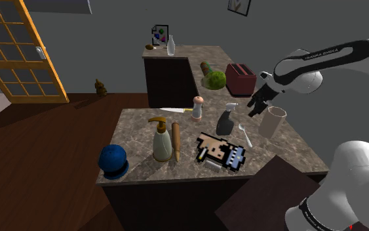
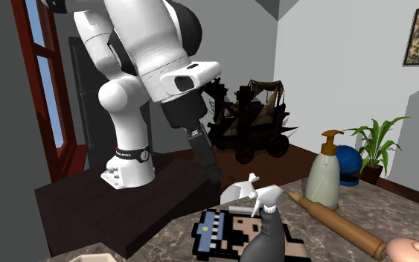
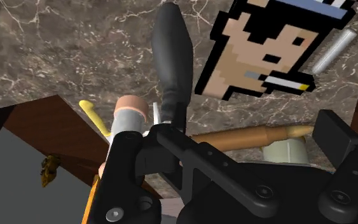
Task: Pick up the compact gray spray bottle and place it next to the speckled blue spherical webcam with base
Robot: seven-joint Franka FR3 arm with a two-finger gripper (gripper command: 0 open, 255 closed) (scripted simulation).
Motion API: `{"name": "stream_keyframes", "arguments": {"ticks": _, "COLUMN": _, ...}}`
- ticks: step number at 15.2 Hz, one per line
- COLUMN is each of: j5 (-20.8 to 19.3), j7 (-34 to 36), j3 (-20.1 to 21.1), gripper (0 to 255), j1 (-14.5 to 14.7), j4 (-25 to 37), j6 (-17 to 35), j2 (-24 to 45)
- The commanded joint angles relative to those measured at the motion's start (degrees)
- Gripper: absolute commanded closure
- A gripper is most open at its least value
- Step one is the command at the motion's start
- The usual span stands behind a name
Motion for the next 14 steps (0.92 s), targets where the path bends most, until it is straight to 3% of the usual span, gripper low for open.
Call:
{"name": "stream_keyframes", "arguments": {"ticks": 1, "j5": 7.5, "j7": -10.4, "j3": -9.5, "gripper": 0, "j1": 9.4, "j4": 2.8, "j6": 1.3, "j2": 5.3}}
{"name": "stream_keyframes", "arguments": {"ticks": 2, "j5": 12.4, "j7": -16.1, "j3": -16.1, "gripper": 0, "j1": 16.0, "j4": 4.6, "j6": 1.2, "j2": 8.3}}
{"name": "stream_keyframes", "arguments": {"ticks": 3, "j5": 18.7, "j7": -22.8, "j3": -25.2, "gripper": 0, "j1": 25.3, "j4": 6.6, "j6": 0.3, "j2": 12.1}}
{"name": "stream_keyframes", "arguments": {"ticks": 4, "j5": 23.7, "j7": -28.3, "j3": -43.2, "gripper": 0, "j1": 43.2, "j4": 8.7, "j6": -0.7, "j2": 14.7}}
{"name": "stream_keyframes", "arguments": {"ticks": 5, "j5": 22.6, "j7": -29.5, "j3": -56.8, "gripper": 0, "j1": 56.9, "j4": 10.3, "j6": 0.0, "j2": 12.3}}
{"name": "stream_keyframes", "arguments": {"ticks": 6, "j5": 12.2, "j7": -24.3, "j3": -54.9, "gripper": 0, "j1": 55.2, "j4": 11.4, "j6": 2.8, "j2": 4.2}}
{"name": "stream_keyframes", "arguments": {"ticks": 8, "j5": 7.0, "j7": -24.6, "j3": -62.3, "gripper": 0, "j1": 63.0, "j4": 15.1, "j6": 3.7, "j2": -2.3}}
{"name": "stream_keyframes", "arguments": {"ticks": 10, "j5": 2.8, "j7": -25.4, "j3": -67.2, "gripper": 0, "j1": 68.4, "j4": 19.3, "j6": 3.7, "j2": -8.3}}
{"name": "stream_keyframes", "arguments": {"ticks": 14, "j5": 1.7, "j7": -24.9, "j3": -69.1, "gripper": 0, "j1": 71.1, "j4": 19.6, "j6": 5.7, "j2": -10.3}}
